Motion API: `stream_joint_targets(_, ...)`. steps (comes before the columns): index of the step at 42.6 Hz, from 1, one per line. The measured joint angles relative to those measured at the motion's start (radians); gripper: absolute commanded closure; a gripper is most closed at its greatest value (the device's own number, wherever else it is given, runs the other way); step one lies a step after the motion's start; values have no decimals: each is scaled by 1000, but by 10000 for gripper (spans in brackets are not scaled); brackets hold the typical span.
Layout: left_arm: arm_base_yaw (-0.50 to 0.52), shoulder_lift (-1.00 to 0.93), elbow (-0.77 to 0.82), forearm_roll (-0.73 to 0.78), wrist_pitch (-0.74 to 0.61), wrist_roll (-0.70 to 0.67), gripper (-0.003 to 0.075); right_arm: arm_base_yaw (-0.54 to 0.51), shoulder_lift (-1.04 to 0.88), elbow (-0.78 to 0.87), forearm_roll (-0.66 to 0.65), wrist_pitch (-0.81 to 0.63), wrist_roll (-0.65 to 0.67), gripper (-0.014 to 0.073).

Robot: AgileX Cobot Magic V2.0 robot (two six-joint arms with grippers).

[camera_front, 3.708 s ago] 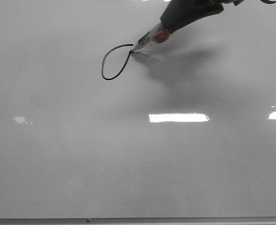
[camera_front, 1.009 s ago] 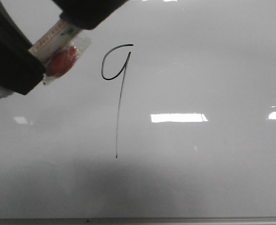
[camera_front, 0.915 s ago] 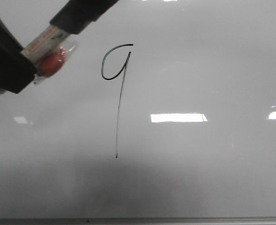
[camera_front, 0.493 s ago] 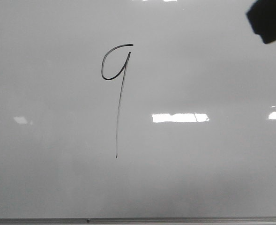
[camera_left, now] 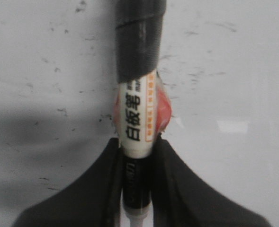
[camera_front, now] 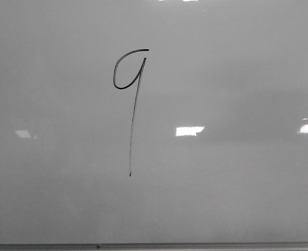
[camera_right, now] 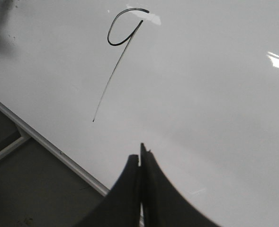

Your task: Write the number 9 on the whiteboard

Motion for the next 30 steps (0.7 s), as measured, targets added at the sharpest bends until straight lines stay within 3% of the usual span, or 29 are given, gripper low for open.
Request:
stream_joint_targets(11, 0, 98, 0, -11, -72, 0, 723, 0, 0, 0, 1, -2, 0, 664)
stream_joint_targets(30, 0, 117, 0, -11, -82, 0, 442, 0, 0, 0, 1, -2, 2, 664)
